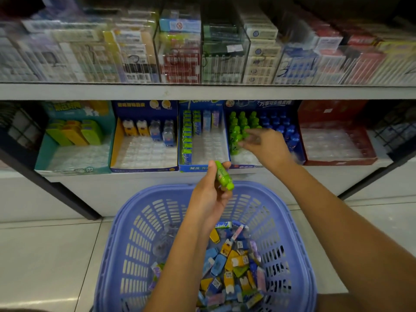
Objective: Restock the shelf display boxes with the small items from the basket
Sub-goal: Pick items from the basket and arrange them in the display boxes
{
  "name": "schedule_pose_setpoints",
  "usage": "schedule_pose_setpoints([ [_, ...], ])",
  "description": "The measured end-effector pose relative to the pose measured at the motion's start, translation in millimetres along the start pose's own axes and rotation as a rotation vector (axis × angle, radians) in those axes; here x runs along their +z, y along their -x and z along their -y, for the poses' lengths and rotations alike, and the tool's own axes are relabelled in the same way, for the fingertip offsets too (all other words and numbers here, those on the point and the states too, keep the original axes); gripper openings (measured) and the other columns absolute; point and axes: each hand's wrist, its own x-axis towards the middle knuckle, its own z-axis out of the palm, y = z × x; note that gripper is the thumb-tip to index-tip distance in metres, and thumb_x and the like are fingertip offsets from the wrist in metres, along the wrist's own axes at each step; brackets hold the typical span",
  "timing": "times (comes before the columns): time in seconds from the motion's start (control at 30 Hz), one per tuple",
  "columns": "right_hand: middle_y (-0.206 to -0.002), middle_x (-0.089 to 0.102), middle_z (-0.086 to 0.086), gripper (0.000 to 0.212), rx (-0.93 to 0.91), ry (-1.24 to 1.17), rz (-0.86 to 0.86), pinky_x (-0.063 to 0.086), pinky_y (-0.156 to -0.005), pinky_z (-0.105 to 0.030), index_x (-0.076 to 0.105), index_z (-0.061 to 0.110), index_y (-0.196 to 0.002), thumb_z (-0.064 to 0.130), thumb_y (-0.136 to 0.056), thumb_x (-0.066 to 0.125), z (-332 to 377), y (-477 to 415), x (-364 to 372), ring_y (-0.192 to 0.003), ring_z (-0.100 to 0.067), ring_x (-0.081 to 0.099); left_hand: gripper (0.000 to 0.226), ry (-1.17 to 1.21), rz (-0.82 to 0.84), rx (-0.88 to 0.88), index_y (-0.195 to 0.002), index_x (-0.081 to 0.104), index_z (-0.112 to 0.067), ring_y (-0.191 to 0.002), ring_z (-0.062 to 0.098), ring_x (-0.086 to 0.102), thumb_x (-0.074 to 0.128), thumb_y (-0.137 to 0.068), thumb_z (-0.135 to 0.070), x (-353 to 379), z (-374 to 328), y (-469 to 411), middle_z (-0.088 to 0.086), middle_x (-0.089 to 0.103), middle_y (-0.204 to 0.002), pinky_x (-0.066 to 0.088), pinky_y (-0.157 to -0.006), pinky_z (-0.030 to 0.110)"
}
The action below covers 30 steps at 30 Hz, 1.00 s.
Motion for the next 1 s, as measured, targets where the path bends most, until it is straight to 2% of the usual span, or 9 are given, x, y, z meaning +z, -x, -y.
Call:
schedule_pose_setpoints([
  [0.1, -0.1, 0.071, -0.007, 0.034, 0.047, -0.341, 0.006, 0.056, -0.086, -0.032, 0.067, 0.014, -0.114, 0.026, -0.083, 0.07, 4, 38, -10, -0.085, -0.019, 0.07, 0.04, 0.004, -0.022, 0.06, -0.107, 0.063, 0.0, -0.058, 0.009, 0.058, 0.05, -0.094, -0.035, 1, -2, 0, 0.005, 0.062, -0.077, 0.049, -0.054, 0.018],
  [0.2, -0.1, 0.073, 0.0, 0.032, 0.015, -0.685, 0.206, 0.057, -0.074, -0.021, 0.069, 0.026, -0.108, 0.027, -0.076, 0.072, 13, 74, -15, -0.084, -0.016, 0.072, 0.035, 0.033, -0.042, 0.059, -0.1, 0.067, -0.002, -0.066, 0.01, 0.067, 0.052, -0.094, -0.033, 3, -4, 2, 0.005, 0.07, -0.076, 0.055, -0.06, 0.018],
  [0.27, -0.098, 0.073, 0.003, 0.033, -0.02, -0.701, 0.217, 0.055, -0.074, -0.018, 0.068, 0.029, -0.107, 0.023, -0.075, 0.073, 19, 84, -10, -0.085, -0.014, 0.071, 0.035, 0.074, -0.028, 0.033, -0.099, 0.068, -0.001, -0.066, 0.011, 0.068, 0.052, -0.094, -0.032, 5, -5, 5, 0.007, 0.071, -0.076, 0.056, -0.06, 0.018],
  [0.4, -0.085, 0.073, 0.001, 0.025, -0.081, -0.558, 0.084, 0.054, -0.072, -0.017, 0.069, 0.024, -0.106, 0.017, -0.082, 0.071, 29, 87, -2, -0.075, -0.008, 0.07, 0.035, 0.16, -0.015, -0.035, -0.094, 0.069, 0.0, -0.059, 0.011, 0.065, 0.053, -0.095, -0.032, 13, -5, 11, 0.007, 0.068, -0.07, 0.055, -0.056, 0.019],
  [0.53, -0.076, 0.071, 0.008, 0.012, -0.132, -0.49, 0.047, 0.051, -0.066, -0.011, 0.07, 0.026, -0.091, 0.018, -0.083, 0.07, 31, 81, -11, -0.069, -0.001, 0.067, 0.035, 0.121, -0.024, -0.064, -0.098, 0.065, 0.002, -0.056, 0.012, 0.065, 0.054, -0.095, -0.031, 15, -6, 11, 0.009, 0.067, -0.07, 0.055, -0.052, 0.019],
  [0.67, -0.093, 0.073, 0.0, 0.022, -0.087, -0.516, 0.206, 0.054, -0.079, -0.017, 0.07, 0.023, -0.102, 0.013, -0.083, 0.069, 21, 69, -35, -0.085, -0.008, 0.07, 0.025, 0.059, 0.042, -0.055, -0.103, 0.065, 0.002, -0.067, 0.011, 0.069, 0.056, -0.093, -0.019, 10, -12, 11, 0.012, 0.073, -0.085, 0.056, -0.059, 0.017],
  [0.73, -0.1, 0.073, -0.001, 0.027, -0.062, -0.545, 0.283, 0.052, -0.083, -0.016, 0.069, 0.021, -0.107, 0.011, -0.083, 0.068, 14, 66, -43, -0.092, -0.01, 0.069, 0.022, 0.003, 0.076, 0.002, -0.108, 0.064, -0.001, -0.074, 0.011, 0.07, 0.058, -0.09, -0.013, 8, -13, 10, 0.012, 0.073, -0.093, 0.056, -0.064, 0.017],
  [0.9, -0.086, 0.074, -0.005, 0.023, 0.163, -0.8, 0.17, 0.056, -0.068, -0.018, 0.07, 0.009, -0.102, 0.02, -0.081, 0.068, 7, 61, -39, -0.076, -0.017, 0.072, 0.029, -0.263, 0.011, 0.314, -0.109, 0.066, -0.014, -0.093, 0.019, 0.07, 0.066, -0.084, -0.001, 15, -3, 6, 0.008, 0.072, -0.104, 0.055, -0.077, 0.021],
  [1.0, -0.086, 0.075, -0.006, 0.018, 0.232, -0.825, 0.18, 0.056, -0.065, -0.018, 0.071, 0.01, -0.094, 0.021, -0.08, 0.069, 2, 56, -36, -0.078, -0.019, 0.073, 0.033, -0.454, 0.006, 0.47, -0.106, 0.065, -0.022, -0.096, 0.017, 0.067, 0.068, -0.083, 0.001, 21, 5, 4, 0.0, 0.069, -0.106, 0.054, -0.08, 0.021],
])
